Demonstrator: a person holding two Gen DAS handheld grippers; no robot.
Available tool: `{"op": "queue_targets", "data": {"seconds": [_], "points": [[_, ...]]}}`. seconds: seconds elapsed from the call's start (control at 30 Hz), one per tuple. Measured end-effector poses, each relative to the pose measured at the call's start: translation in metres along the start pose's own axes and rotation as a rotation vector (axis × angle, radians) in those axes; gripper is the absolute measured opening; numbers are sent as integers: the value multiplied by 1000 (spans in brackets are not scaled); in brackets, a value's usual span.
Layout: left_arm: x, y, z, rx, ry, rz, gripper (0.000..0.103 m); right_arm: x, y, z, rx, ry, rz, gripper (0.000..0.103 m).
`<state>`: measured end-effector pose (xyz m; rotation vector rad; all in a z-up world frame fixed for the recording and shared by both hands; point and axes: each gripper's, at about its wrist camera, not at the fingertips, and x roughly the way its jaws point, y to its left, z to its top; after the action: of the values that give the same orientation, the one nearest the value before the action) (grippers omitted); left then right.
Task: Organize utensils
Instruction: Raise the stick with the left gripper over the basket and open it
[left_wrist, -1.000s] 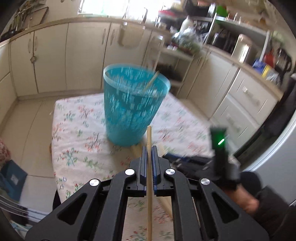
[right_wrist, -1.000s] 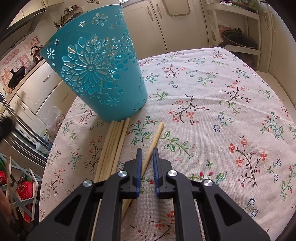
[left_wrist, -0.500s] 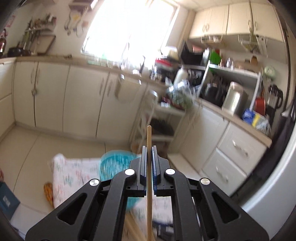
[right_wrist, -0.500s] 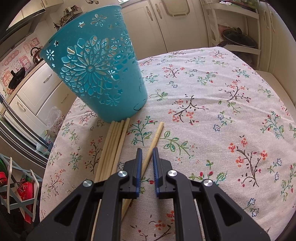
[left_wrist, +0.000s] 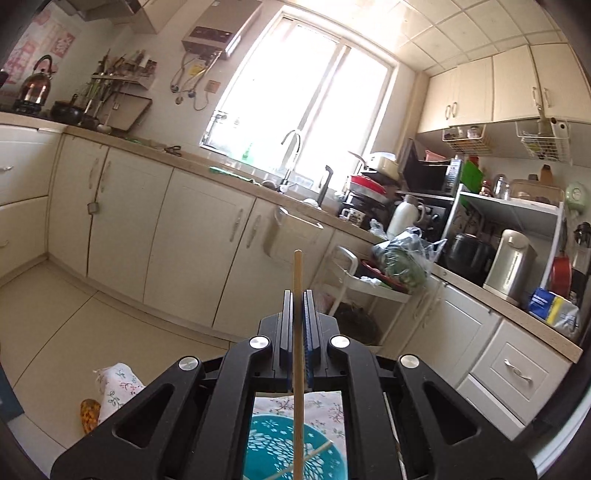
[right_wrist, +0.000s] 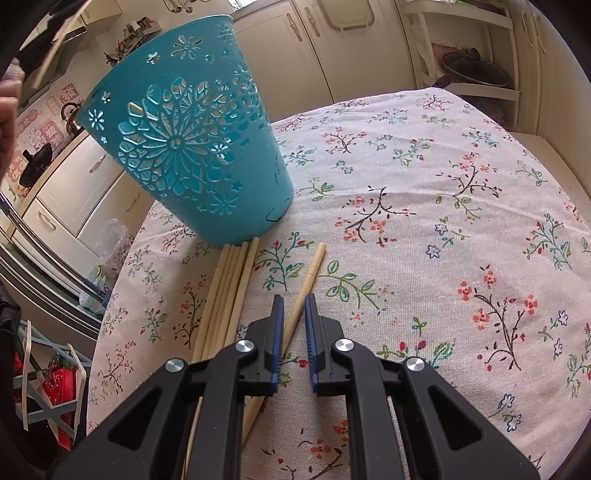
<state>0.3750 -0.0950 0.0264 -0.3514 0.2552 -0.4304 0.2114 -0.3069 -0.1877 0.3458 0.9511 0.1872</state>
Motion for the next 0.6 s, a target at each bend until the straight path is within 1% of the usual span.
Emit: {"op": "queue_targets", "data": {"seconds": [0.17, 0.3, 0.43, 0.6], "points": [[17, 18, -14, -49, -17, 47, 5, 1, -1, 1, 14, -1, 10, 12], [22, 28, -24, -57, -15, 63, 5, 0, -4, 1, 18, 0, 15, 12], [22, 27, -34, -35, -6, 74, 5, 1, -5, 1, 26, -1, 20, 12], [26, 23, -47, 7, 48, 75, 5, 1, -5, 2, 28, -1, 22, 12]]}}
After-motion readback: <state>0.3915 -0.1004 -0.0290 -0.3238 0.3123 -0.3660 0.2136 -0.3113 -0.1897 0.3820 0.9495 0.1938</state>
